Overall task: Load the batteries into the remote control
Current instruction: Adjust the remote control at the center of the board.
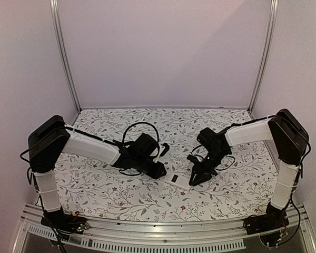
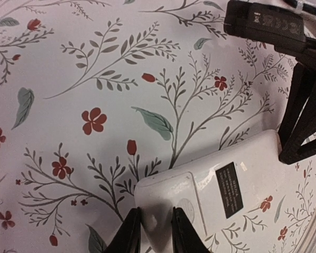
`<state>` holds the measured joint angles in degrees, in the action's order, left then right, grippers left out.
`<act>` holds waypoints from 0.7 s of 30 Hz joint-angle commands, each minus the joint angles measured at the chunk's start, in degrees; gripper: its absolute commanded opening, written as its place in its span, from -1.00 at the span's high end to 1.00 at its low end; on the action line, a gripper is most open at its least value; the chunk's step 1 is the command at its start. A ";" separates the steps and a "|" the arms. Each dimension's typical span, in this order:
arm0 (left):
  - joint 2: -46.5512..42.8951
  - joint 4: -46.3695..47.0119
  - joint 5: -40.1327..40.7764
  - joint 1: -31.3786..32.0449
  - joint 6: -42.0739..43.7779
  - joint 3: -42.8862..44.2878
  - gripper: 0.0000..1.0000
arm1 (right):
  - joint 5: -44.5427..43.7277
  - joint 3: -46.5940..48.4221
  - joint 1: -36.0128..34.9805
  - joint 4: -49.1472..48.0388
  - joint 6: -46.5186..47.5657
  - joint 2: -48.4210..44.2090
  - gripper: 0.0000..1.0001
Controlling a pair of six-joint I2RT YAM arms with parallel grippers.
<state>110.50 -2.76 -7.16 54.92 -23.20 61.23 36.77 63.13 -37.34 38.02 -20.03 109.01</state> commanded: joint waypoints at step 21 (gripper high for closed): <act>-11.03 -4.15 -2.02 1.11 -5.15 -10.48 0.00 | -6.06 9.05 4.32 -0.07 4.84 4.17 0.02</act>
<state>101.89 -7.18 -9.04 57.08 -26.33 52.80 32.99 71.85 -33.34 36.51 -16.40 113.43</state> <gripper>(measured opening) 0.498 0.478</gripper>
